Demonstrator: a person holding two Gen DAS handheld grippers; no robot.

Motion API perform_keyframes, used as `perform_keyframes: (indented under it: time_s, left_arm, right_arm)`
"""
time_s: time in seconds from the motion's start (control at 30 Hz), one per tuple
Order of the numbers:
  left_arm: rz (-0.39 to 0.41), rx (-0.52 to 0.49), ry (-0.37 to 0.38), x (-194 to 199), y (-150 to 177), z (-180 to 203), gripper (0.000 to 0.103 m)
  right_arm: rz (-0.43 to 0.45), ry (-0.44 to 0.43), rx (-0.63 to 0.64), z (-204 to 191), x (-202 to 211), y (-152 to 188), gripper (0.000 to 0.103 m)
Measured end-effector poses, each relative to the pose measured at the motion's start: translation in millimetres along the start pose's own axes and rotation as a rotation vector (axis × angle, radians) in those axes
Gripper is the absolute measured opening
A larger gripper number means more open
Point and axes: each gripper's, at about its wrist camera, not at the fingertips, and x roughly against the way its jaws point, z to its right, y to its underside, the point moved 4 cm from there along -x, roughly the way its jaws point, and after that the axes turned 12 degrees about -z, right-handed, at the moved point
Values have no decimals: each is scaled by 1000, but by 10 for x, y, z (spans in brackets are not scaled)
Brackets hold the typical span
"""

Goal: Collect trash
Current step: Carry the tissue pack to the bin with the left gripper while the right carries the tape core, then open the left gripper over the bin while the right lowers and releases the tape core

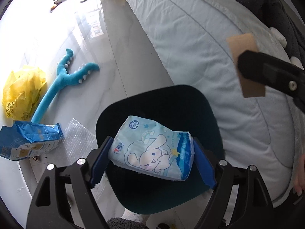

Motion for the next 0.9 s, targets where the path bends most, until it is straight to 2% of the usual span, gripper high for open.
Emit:
perform_keyframes:
  time_s: [0.23,0.4,0.63,0.8,0.9]
  left_arm:
    - [-16,-8,13,-52,93,-122,91]
    - [21,10,48,35,107,-249,92]
    - [179,34,100,378,80,-410,91]
    - [305,21,57,645,40,-475,89]
    - [357,32,63,775,31,-526,86]
  right_arm:
    - [-86,-16,-46,55,-272,37,4]
    - [-159,-20,-60,68,-499,105,4]
    - [-259,-18,-66,32,-851,217,4]
    - [-307,-17,-67,-13,-1046,255,4]
    - [-334,-19,-63,-49,-1153,291,4]
